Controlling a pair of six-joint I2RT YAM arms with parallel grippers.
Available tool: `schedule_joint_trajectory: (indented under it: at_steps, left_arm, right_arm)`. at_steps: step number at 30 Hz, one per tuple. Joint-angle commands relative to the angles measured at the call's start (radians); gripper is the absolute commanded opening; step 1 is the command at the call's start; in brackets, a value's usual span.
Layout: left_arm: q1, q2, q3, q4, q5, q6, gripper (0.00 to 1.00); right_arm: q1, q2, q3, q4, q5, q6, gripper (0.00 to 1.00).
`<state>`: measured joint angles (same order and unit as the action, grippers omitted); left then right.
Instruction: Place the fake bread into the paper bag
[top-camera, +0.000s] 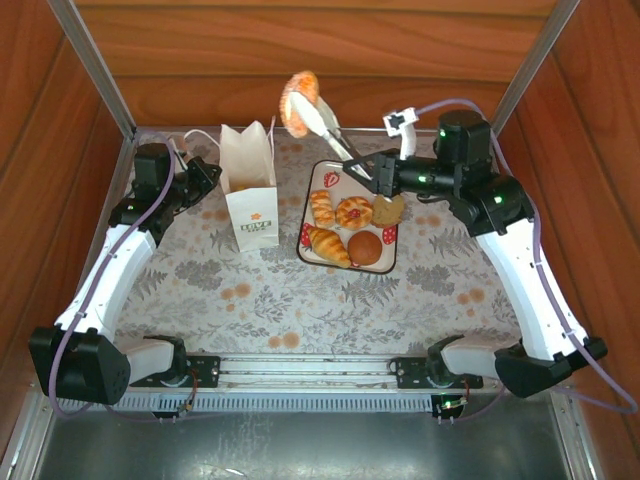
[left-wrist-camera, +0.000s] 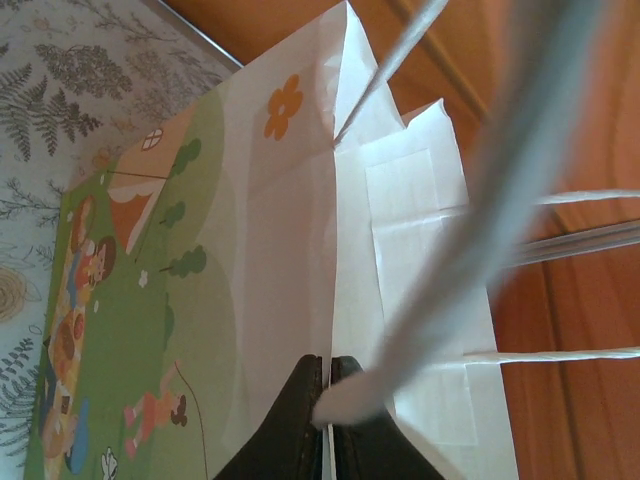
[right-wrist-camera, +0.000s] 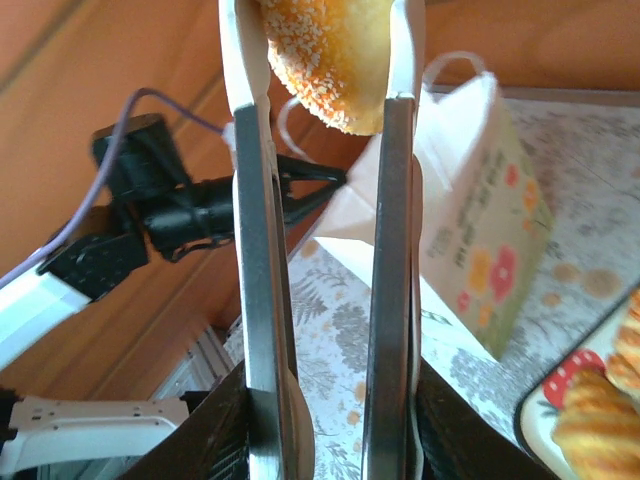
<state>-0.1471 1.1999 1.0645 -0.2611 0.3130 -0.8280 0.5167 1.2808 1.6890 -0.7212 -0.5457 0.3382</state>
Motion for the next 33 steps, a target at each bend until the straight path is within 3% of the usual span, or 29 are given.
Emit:
schedule_joint_trajectory:
  at_steps: [1,14,33]
  left_arm:
    - [-0.004,-0.022,-0.016,0.016,-0.009,0.004,0.09]
    - [-0.005,-0.045,-0.029,0.008,-0.031,0.001,0.05]
    - [-0.004,-0.053,-0.033,0.003,-0.038,0.004,0.05]
  right_arm:
    - [0.058,0.047,0.070,-0.001,0.038,-0.067,0.35]
    - [0.162,0.262,0.235,-0.124,0.077,-0.119,0.35]
    - [0.210,0.495,0.373,-0.307,0.130,-0.160,0.37]
